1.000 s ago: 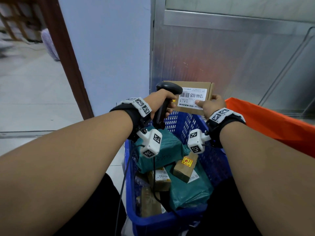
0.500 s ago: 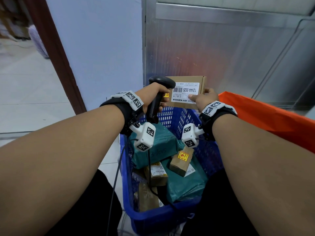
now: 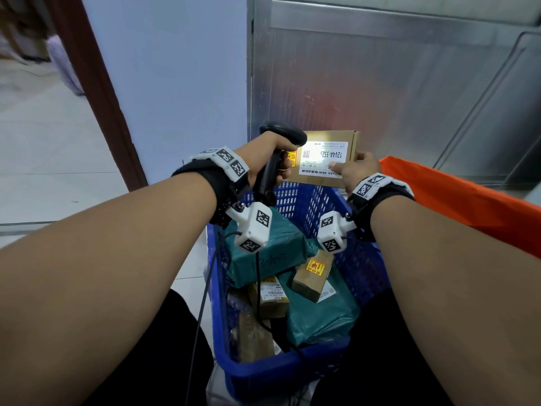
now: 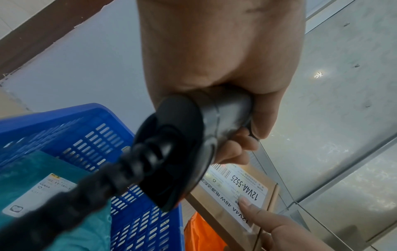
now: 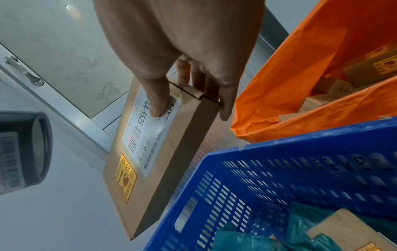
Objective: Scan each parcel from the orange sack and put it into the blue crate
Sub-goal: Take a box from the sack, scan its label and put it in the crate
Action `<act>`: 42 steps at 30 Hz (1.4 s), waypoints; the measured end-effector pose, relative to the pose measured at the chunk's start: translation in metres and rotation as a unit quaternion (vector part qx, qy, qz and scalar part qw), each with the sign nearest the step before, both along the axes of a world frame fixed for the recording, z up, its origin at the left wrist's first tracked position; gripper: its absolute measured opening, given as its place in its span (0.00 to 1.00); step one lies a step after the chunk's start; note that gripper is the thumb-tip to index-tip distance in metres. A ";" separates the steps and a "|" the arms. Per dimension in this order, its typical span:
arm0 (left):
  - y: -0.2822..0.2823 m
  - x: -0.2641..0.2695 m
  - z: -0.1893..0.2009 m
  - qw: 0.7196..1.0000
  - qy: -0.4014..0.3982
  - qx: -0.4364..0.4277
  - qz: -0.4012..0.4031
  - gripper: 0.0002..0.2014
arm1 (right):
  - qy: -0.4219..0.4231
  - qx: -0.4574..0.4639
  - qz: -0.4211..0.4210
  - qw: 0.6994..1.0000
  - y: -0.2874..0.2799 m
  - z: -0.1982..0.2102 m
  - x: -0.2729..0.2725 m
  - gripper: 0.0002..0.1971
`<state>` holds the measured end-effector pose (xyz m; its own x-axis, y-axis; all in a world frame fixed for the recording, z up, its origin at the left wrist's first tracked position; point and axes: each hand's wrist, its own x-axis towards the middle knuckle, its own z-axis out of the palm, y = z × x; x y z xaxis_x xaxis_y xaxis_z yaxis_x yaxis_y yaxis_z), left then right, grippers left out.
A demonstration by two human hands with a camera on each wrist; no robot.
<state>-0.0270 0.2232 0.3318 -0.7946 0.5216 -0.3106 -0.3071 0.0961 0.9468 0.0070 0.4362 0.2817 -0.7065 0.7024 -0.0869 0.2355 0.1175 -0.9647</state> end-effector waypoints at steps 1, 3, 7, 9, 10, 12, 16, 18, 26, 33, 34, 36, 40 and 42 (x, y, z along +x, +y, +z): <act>0.000 0.000 0.000 1.000 0.000 -0.003 -0.002 0.11 | -0.001 -0.003 -0.001 1.000 0.001 0.000 -0.001 0.27; 0.001 0.002 0.001 1.000 0.002 -0.004 -0.006 0.11 | -0.004 -0.006 -0.004 1.000 0.002 0.000 -0.002 0.26; 0.003 0.005 0.009 1.000 0.008 0.001 -0.008 0.11 | -0.009 0.003 -0.007 1.000 0.004 0.000 -0.004 0.30; 0.004 0.005 0.013 1.000 0.011 -0.002 -0.011 0.11 | -0.003 0.003 -0.013 1.000 0.004 -0.001 -0.004 0.30; 0.003 0.006 0.013 1.000 0.012 -0.007 -0.013 0.11 | -0.002 0.000 -0.017 1.000 0.004 -0.002 -0.005 0.30; 0.002 0.006 0.012 0.999 0.016 -0.020 -0.019 0.11 | -0.002 -0.004 -0.020 1.000 0.006 -0.003 -0.006 0.29; 0.000 0.004 0.009 0.999 0.011 -0.040 -0.013 0.12 | -0.004 0.004 -0.014 1.000 0.011 -0.005 -0.005 0.28; -0.002 0.001 0.009 0.999 0.010 -0.043 -0.005 0.12 | -0.014 0.011 -0.012 1.000 0.014 -0.005 -0.003 0.27; -0.001 -0.005 0.001 0.996 0.006 -0.066 0.059 0.08 | -0.258 0.001 0.168 0.951 -0.006 0.008 0.016 0.16; -0.006 -0.008 -0.003 0.991 -0.018 -0.085 0.101 0.11 | -0.402 0.054 0.322 0.855 -0.037 0.015 0.018 0.13; -0.006 -0.008 -0.004 0.991 -0.019 -0.091 0.101 0.11 | -0.419 0.076 0.338 0.839 -0.042 0.014 0.017 0.15; -0.004 -0.009 -0.008 0.990 -0.018 -0.099 0.103 0.12 | -0.469 0.147 0.377 0.785 -0.050 0.006 0.009 0.26; 0.001 -0.009 -0.015 0.987 -0.005 -0.119 0.108 0.11 | -0.531 0.362 0.399 0.654 -0.063 -0.014 -0.003 0.43; 0.005 -0.008 -0.017 0.987 -0.004 -0.134 0.090 0.11 | -0.522 0.419 0.401 0.625 -0.059 -0.019 -0.006 0.45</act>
